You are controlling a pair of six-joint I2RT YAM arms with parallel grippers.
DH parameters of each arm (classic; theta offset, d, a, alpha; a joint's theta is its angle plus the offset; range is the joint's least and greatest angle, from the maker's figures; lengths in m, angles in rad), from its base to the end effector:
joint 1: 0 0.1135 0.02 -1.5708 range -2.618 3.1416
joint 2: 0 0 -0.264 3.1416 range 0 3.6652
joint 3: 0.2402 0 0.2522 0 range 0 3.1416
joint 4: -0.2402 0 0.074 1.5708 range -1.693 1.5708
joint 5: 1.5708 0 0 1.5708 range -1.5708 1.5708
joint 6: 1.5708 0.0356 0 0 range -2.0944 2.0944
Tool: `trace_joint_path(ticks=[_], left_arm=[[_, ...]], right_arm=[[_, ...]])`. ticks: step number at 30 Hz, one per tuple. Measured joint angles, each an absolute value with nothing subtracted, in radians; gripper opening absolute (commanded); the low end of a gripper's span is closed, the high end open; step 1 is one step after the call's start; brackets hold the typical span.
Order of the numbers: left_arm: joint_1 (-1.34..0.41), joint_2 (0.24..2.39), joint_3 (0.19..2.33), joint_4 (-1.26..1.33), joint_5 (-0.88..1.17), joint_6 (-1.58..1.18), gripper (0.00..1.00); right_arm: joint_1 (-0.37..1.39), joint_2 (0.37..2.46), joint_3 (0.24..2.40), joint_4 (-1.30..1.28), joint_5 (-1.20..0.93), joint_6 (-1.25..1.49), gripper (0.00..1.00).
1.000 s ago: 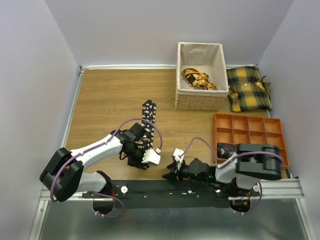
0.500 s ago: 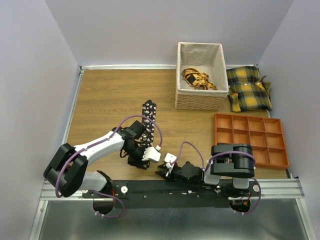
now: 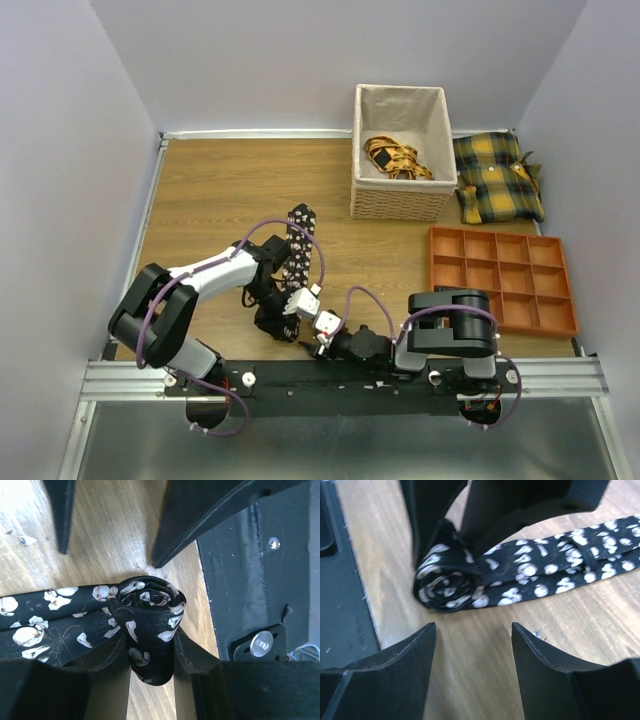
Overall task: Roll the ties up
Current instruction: Roll the tie at the center of the board.
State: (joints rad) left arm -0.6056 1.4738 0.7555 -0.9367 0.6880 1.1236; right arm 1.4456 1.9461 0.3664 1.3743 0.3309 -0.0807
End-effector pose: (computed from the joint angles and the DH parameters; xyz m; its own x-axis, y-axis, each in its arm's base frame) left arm 0.1596 -0.1380 0.1591 0.0027 0.8454 -0.5342 0.9099 -0.2237 -0.3495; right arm 0.0464 0.2764 0.0917 0.0471 -0.2367 -0.9705 -0.8978 0.4160 -0.1450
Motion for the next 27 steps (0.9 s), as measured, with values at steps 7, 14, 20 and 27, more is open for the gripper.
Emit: trace_joint_path(ticks=[7, 14, 20, 27], left_arm=[[-0.582, 1.496, 0.759, -0.975, 0.708, 1.161, 0.00], [-0.608, 1.490, 0.749, -0.962, 0.716, 1.144, 0.00], [-0.609, 1.488, 0.745, -0.947, 0.722, 1.108, 0.00], [-0.601, 1.489, 0.745, -0.947, 0.730, 1.103, 0.00]], right_arm=[[1.448, 1.984, 0.395, 1.404, 0.344, -0.083, 0.70], [1.456, 1.888, 0.322, 1.366, 0.258, -0.080, 0.70], [1.466, 1.861, 0.257, 1.369, 0.234, -0.093, 0.70], [1.466, 1.802, 0.239, 1.345, 0.231, -0.064, 0.70]])
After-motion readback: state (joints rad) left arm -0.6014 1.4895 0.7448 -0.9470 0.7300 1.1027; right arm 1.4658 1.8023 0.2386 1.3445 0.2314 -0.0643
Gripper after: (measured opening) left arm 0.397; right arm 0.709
